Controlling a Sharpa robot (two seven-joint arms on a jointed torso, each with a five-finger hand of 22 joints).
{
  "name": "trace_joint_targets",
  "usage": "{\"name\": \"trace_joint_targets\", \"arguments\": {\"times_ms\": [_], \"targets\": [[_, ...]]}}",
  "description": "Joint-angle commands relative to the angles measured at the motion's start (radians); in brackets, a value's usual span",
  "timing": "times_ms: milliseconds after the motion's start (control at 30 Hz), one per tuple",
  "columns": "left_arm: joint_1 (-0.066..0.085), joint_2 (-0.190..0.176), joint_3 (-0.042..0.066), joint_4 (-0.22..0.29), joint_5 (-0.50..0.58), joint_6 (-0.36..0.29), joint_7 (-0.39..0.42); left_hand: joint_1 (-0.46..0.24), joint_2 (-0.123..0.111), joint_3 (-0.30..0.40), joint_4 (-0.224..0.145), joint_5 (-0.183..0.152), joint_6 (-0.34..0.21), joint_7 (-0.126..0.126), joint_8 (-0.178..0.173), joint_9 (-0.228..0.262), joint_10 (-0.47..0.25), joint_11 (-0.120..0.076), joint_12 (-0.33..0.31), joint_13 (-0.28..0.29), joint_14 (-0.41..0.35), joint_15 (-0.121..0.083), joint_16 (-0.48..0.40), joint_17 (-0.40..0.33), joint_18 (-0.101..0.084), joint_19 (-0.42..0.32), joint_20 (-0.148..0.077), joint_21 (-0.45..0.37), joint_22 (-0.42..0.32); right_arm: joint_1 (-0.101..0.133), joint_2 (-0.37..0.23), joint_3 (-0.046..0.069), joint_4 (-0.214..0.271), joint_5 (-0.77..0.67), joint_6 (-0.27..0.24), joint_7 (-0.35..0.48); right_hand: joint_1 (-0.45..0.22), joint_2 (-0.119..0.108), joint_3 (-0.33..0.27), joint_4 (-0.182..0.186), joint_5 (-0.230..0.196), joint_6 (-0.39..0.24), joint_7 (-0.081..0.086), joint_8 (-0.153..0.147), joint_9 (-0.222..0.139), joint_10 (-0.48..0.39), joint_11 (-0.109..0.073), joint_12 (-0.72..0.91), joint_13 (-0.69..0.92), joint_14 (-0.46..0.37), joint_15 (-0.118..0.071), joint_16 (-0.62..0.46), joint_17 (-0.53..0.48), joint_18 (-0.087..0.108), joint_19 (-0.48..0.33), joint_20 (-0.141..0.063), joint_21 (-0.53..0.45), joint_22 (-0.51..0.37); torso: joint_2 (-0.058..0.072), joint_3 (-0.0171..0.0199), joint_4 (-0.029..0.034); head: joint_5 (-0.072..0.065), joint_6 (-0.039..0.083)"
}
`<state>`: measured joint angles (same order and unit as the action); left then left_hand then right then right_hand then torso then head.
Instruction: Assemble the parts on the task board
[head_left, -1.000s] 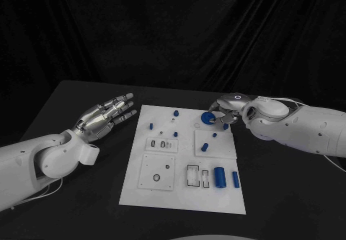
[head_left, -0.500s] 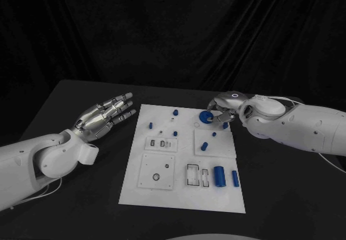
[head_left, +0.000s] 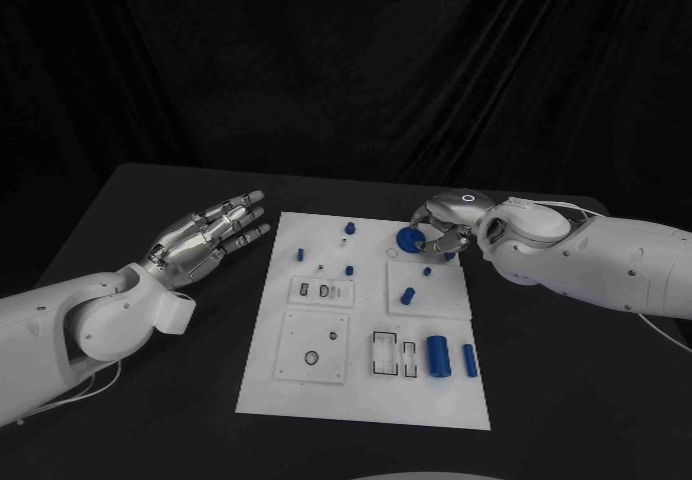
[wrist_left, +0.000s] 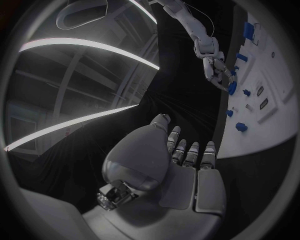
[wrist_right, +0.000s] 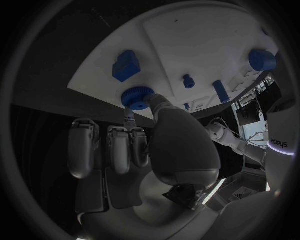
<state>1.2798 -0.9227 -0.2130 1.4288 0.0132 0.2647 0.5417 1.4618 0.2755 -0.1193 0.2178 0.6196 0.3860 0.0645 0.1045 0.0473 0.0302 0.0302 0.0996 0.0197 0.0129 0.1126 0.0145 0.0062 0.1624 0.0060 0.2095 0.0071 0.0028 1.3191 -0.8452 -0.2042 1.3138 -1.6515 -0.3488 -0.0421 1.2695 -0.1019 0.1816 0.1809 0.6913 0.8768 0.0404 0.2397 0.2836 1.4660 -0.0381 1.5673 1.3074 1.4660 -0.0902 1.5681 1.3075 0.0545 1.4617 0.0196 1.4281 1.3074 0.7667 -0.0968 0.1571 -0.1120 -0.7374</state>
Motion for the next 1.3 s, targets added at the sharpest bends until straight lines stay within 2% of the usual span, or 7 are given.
{"name": "trace_joint_targets", "arguments": {"times_ms": [33, 300, 500, 600, 867, 1000, 1300], "targets": [[-0.002, 0.000, 0.001, 0.001, -0.001, 0.015, 0.006, 0.009, 0.000, 0.005, -0.002, 0.007, -0.006, 0.004, 0.005, 0.000, 0.000, 0.008, -0.004, 0.000, -0.003, -0.003, -0.004, -0.001, 0.010, -0.001, 0.001, -0.003, 0.000, -0.006, -0.005, -0.003, 0.015, -0.007, -0.006, 0.010, -0.015, 0.001, 0.008, 0.007, 0.016, -0.007, -0.003, 0.156, 0.226, 0.105, -0.005, 0.004, 0.263, 0.105, -0.007, 0.003, 0.263, -0.013, 0.007, -0.002, 0.005, 0.172, -0.001, 0.0002, -0.0002, 0.001, 0.000], [-0.002, 0.000, 0.001, -0.002, -0.001, 0.018, 0.002, 0.009, 0.000, 0.005, -0.002, 0.007, -0.006, 0.004, 0.005, 0.000, 0.000, 0.008, -0.004, 0.000, -0.003, -0.003, -0.004, -0.001, 0.010, -0.001, 0.001, -0.003, 0.000, 0.001, -0.009, -0.003, 0.055, 0.002, -0.012, 0.013, -0.030, -0.006, 0.020, 0.023, 0.042, -0.013, -0.002, 0.163, 0.237, 0.105, -0.004, 0.004, 0.263, 0.105, -0.006, 0.003, 0.263, -0.013, 0.007, -0.002, 0.004, 0.173, 0.000, -0.0006, -0.0001, 0.003, -0.003], [-0.004, 0.001, 0.001, -0.005, -0.001, 0.021, -0.002, 0.009, 0.000, 0.007, -0.003, 0.007, -0.006, 0.004, 0.005, 0.000, 0.000, 0.008, -0.004, 0.000, -0.003, -0.003, -0.004, -0.001, 0.010, -0.001, 0.001, -0.003, 0.000, 0.012, 0.004, -0.003, 0.072, 0.028, -0.030, 0.023, -0.035, -0.010, 0.024, 0.028, 0.041, -0.010, 0.000, 0.166, 0.241, 0.105, -0.004, 0.004, 0.263, 0.105, -0.005, 0.003, 0.263, -0.018, 0.021, -0.001, 0.022, 0.185, 0.000, -0.0011, 0.0005, 0.003, -0.004], [-0.004, 0.001, 0.001, -0.006, -0.001, 0.022, -0.004, 0.009, 0.000, 0.007, -0.003, 0.007, -0.006, 0.004, 0.005, 0.000, 0.000, 0.008, -0.004, 0.000, -0.003, -0.003, -0.004, -0.001, 0.010, -0.001, 0.001, -0.003, 0.000, 0.018, 0.019, -0.003, 0.071, 0.037, -0.024, 0.027, -0.039, -0.013, 0.028, 0.034, 0.021, -0.009, 0.001, 0.168, 0.244, 0.105, -0.003, 0.004, 0.263, 0.105, -0.004, 0.003, 0.263, -0.019, 0.023, 0.000, 0.023, 0.187, -0.001, -0.0010, 0.0001, 0.001, -0.005], [-0.005, 0.007, 0.001, -0.009, -0.001, 0.028, -0.006, 0.009, 0.001, 0.008, -0.003, 0.007, -0.007, 0.004, 0.005, 0.000, 0.000, 0.008, -0.004, 0.000, -0.003, -0.003, -0.004, -0.001, 0.010, -0.002, 0.001, -0.003, 0.000, 0.026, 0.081, -0.003, 0.049, 0.062, 0.010, 0.040, -0.038, -0.012, 0.034, 0.035, 0.004, -0.012, 0.003, 0.167, 0.247, 0.105, -0.001, 0.004, 0.263, 0.105, -0.002, 0.003, 0.263, -0.019, 0.023, 0.001, 0.023, 0.188, 0.000, -0.0002, 0.0016, -0.001, -0.004], [-0.006, 0.010, 0.001, -0.011, -0.001, 0.029, -0.007, 0.009, 0.001, 0.008, -0.003, 0.007, -0.007, 0.004, 0.005, 0.000, 0.000, 0.008, -0.004, 0.000, -0.003, -0.003, -0.004, -0.001, 0.010, -0.002, 0.001, -0.003, 0.000, 0.029, 0.109, -0.003, 0.035, 0.065, 0.020, 0.046, -0.037, -0.012, 0.036, 0.036, -0.003, -0.012, 0.004, 0.167, 0.247, 0.105, -0.001, 0.004, 0.263, 0.105, -0.002, 0.003, 0.263, -0.018, 0.023, 0.002, 0.022, 0.187, 0.000, -0.0004, -0.0003, 0.001, -0.007], [-0.007, 0.018, 0.001, -0.020, -0.001, 0.034, -0.008, 0.009, 0.001, 0.008, -0.003, 0.007, -0.007, 0.004, 0.005, 0.000, 0.000, 0.008, -0.004, 0.000, -0.003, -0.003, -0.004, -0.001, 0.010, -0.002, 0.001, -0.003, 0.000, 0.034, 0.181, -0.003, -0.019, 0.067, 0.042, 0.057, -0.034, -0.010, 0.042, 0.034, -0.019, -0.017, 0.007, 0.164, 0.248, 0.105, 0.002, 0.004, 0.263, 0.105, 0.001, 0.003, 0.263, -0.017, 0.019, 0.004, 0.017, 0.185, 0.000, -0.0010, 0.0030, -0.008, -0.008]]}}
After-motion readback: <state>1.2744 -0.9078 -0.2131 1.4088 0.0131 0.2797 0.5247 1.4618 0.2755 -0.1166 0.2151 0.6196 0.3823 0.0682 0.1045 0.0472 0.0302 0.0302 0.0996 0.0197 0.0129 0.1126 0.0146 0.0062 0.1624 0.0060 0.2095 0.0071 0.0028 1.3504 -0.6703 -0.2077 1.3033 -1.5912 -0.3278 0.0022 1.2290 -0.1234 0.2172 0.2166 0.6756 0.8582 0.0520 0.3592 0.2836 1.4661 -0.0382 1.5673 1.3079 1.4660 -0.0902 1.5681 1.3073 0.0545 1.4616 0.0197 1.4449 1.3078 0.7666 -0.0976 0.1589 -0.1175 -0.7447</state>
